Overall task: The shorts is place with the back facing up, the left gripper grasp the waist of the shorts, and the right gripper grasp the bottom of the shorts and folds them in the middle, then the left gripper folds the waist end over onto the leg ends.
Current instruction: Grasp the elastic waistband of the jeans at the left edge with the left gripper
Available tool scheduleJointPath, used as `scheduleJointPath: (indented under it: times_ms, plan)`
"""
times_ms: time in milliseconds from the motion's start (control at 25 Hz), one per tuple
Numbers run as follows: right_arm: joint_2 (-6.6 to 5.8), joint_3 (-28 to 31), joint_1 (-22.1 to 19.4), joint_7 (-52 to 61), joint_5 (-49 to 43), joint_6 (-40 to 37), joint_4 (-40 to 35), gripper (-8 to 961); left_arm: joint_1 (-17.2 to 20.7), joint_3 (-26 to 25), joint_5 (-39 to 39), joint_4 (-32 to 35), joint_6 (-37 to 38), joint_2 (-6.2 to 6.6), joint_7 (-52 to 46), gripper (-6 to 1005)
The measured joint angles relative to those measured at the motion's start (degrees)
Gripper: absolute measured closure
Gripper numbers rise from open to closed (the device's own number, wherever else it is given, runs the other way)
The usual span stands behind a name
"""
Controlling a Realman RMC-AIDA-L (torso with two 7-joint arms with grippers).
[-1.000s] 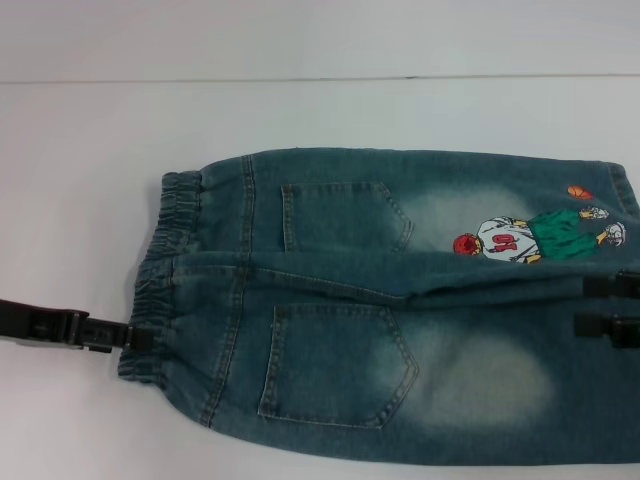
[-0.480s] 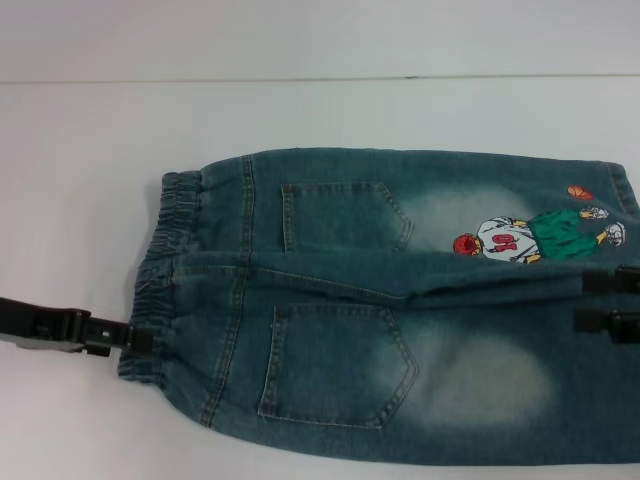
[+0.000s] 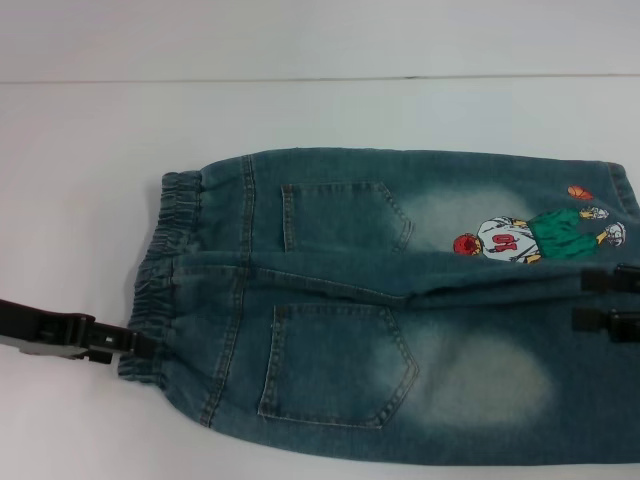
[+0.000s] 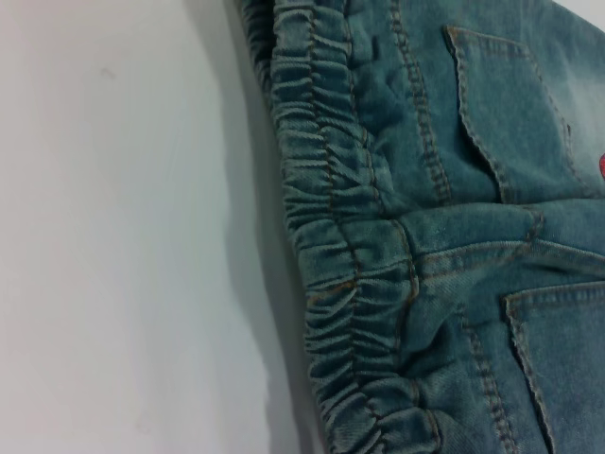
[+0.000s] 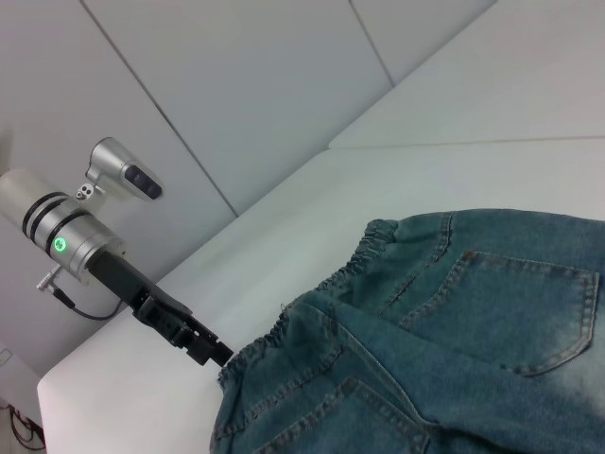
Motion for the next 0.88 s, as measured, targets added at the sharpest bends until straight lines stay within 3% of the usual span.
scheduleJointPath:
  times_ms: [880]
  plan:
    - [0.0,0.14,-0.28,-0.29,0.0,0.0,0.38,7,-1.86,0.59,1.48,-4.27,-2.13,0.39,-0.55,224]
